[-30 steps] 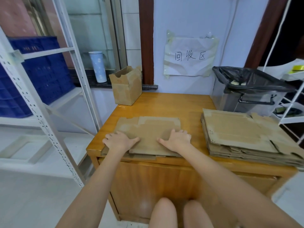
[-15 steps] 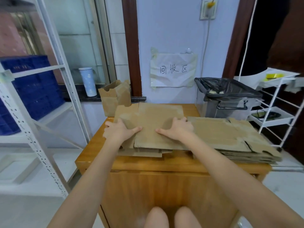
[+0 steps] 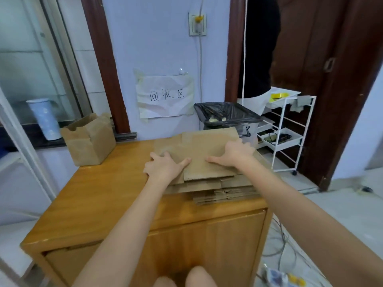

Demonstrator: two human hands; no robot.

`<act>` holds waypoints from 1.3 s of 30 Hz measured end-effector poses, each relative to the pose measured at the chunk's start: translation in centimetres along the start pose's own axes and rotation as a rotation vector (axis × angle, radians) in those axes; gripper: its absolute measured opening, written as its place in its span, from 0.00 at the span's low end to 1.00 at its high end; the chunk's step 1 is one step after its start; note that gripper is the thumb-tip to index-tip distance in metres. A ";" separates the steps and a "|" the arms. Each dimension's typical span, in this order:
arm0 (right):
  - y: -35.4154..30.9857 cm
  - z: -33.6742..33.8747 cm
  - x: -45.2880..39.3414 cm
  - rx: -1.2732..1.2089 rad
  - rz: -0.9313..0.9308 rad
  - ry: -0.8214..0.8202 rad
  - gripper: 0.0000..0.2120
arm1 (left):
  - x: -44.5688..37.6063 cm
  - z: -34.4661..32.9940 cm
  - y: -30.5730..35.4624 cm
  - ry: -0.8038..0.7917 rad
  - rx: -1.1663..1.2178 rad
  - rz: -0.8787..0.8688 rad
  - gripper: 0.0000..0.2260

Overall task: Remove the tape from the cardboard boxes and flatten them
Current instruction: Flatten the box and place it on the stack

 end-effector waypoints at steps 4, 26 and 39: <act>5.0 -1.5 -1.4 0.019 -0.068 -0.035 0.49 | 0.3 -3.1 4.7 -0.061 -0.001 -0.051 0.45; 11.0 -9.4 -7.8 -0.036 -0.052 -0.148 0.51 | -0.4 -10.7 11.4 -0.139 -0.296 -0.077 0.39; 10.3 -11.9 -6.5 0.042 -0.054 -0.220 0.46 | -0.3 -12.4 11.4 -0.144 -0.372 -0.068 0.37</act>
Point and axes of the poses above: each hand's wrist, its own x-axis away from the middle knuckle, its own z-axis out of the back of the hand, y = z × x, the point moved 10 cm from there along -x, towards the middle knuckle, and after that the axes turned 6 degrees about x, right-handed, at the moved point
